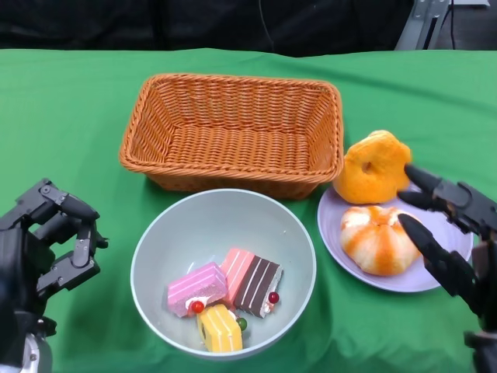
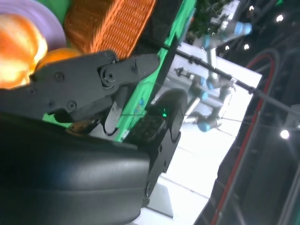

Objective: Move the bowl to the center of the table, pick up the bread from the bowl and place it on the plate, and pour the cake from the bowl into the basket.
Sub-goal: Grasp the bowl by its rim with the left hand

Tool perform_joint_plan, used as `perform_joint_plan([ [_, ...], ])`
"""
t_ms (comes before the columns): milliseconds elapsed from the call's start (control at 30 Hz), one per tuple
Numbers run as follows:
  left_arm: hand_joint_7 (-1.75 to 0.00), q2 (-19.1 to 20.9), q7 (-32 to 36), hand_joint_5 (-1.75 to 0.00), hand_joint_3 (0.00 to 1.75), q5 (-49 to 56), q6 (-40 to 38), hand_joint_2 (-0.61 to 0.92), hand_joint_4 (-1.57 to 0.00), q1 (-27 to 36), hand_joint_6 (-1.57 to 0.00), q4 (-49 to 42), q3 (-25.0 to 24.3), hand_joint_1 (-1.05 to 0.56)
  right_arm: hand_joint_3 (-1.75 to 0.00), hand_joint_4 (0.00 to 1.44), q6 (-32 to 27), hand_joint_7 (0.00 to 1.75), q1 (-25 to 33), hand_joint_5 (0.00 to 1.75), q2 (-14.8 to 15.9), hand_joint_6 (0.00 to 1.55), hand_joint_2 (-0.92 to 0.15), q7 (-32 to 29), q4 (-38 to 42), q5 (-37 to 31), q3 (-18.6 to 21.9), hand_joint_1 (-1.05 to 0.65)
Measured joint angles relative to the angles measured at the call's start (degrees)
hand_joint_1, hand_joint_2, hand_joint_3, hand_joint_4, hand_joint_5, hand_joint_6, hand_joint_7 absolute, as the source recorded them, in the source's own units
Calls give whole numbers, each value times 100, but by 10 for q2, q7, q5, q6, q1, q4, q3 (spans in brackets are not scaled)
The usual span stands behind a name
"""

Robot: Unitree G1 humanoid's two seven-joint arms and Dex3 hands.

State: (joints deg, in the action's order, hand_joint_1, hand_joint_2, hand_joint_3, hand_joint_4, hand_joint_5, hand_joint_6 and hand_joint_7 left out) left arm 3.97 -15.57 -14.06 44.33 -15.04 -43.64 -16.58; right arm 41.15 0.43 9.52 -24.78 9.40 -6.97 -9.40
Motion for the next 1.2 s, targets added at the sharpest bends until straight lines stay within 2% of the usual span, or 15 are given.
perform_joint_plan([
  [167, -132, 4, 0, -158, 105, 5, 2, 58, -77, 0, -82, -2, 2, -2, -58, 94, 1, 78, 39, 118, -17, 98, -78, 74, -35, 46, 19, -4],
  [300, -128, 4, -5, -156, 99, 5, 3, 61, -77, 0, -83, -1, 6, -3, -90, 89, -10, 95, 53, 136, -27, 91, -66, 133, -51, 87, 22, -1],
  [433, -125, 5, -16, -155, 98, 5, 5, 62, -78, 0, -84, 0, 9, -2, -87, 86, -25, 104, 57, 147, -31, 86, -69, 194, -68, 144, 30, -2],
  [567, -126, 7, -20, -155, 95, 13, 10, 62, -78, 0, -84, 1, 13, -4, -88, 87, -34, 107, 57, 149, -42, 85, -66, 230, -76, 174, 43, -5],
  [967, -124, 12, -48, -151, 86, 21, 32, 67, -76, 2, -80, 2, 35, -5, -85, 86, -83, 104, 42, 147, -77, 85, -66, 248, -88, 142, 64, -5],
  [1033, -108, 16, -63, -143, 70, 21, 53, 73, -76, 2, -80, 2, 39, -7, -85, 86, -90, 103, 41, 148, -84, 84, -66, 249, -90, 134, 64, -7],
  [1100, -77, 26, -67, -123, 64, 36, 86, 68, -76, 2, -84, 2, 46, -12, -83, 86, -97, 103, 41, 148, -89, 83, -67, 251, -90, 130, 64, -8],
  [1133, -57, 33, -68, -109, 63, 44, 100, 64, -70, 2, -81, 6, 49, -14, -83, 85, -102, 104, 41, 149, -91, 83, -67, 252, -90, 129, 64, -8],
  [1200, -27, 55, -79, -84, 52, 55, 124, 65, -67, 2, -81, 19, 57, -19, -83, 85, -105, 106, 41, 150, -94, 82, -68, 252, -91, 125, 65, -8],
])
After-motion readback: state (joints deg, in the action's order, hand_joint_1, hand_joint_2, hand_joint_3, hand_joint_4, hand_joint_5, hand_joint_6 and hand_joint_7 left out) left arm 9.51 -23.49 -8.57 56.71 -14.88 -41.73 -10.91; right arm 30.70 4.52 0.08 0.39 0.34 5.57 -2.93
